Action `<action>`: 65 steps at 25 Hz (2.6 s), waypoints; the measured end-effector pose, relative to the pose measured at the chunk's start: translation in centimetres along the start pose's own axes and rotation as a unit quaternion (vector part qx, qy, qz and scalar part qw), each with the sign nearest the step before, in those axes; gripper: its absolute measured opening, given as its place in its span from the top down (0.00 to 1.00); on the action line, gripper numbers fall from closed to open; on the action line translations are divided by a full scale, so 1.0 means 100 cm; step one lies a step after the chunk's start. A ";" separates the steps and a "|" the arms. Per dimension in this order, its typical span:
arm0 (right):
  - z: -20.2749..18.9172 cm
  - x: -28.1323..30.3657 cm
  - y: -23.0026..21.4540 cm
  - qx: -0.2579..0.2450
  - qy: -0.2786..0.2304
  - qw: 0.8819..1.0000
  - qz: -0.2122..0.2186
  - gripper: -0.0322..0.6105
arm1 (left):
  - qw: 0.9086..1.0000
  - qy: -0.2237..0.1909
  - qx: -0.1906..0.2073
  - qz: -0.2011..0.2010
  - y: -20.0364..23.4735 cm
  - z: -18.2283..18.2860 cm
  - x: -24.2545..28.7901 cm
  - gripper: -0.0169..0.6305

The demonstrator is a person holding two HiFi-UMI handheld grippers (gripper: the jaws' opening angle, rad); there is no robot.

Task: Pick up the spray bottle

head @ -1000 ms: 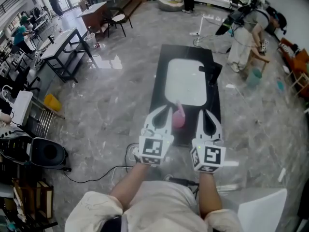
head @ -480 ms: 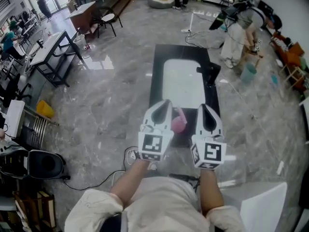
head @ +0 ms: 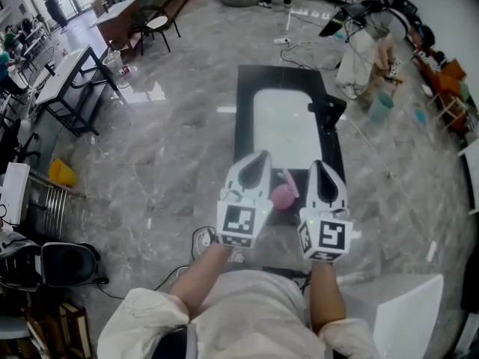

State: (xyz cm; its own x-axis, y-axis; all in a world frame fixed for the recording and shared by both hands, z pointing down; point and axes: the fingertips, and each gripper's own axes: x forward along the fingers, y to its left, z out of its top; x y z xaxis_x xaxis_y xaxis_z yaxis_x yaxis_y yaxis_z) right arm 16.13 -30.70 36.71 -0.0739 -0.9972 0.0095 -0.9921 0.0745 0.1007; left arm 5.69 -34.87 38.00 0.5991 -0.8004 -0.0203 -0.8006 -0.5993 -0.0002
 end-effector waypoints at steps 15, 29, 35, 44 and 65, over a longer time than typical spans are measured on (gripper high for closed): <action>-0.006 0.012 -0.014 0.002 0.001 1.000 0.016 0.94 | 1.000 0.004 0.002 0.012 -0.002 -0.002 0.015 0.97; -0.057 0.016 -0.001 0.005 0.050 0.997 0.054 0.94 | 1.000 0.019 0.001 0.022 -0.003 -0.016 0.015 0.97; -0.091 0.018 0.009 0.016 0.085 0.992 0.088 0.81 | 0.999 0.025 0.002 0.025 -0.004 -0.023 0.015 0.97; -0.139 0.016 0.022 0.019 0.147 0.982 0.116 0.62 | 0.999 0.028 0.004 0.030 -0.001 -0.024 0.012 0.97; -0.224 0.021 0.033 0.017 0.229 0.964 0.130 0.52 | 0.998 0.044 0.011 0.049 0.008 -0.034 0.007 0.97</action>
State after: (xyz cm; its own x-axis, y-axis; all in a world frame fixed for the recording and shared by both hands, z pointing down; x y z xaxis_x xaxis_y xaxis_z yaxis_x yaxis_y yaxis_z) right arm 15.00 -32.50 59.33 -0.2762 -0.8383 0.4700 -0.9494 0.3141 0.0024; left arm 5.54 -35.93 41.37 0.5154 -0.8543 0.0665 -0.8551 -0.5178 -0.0253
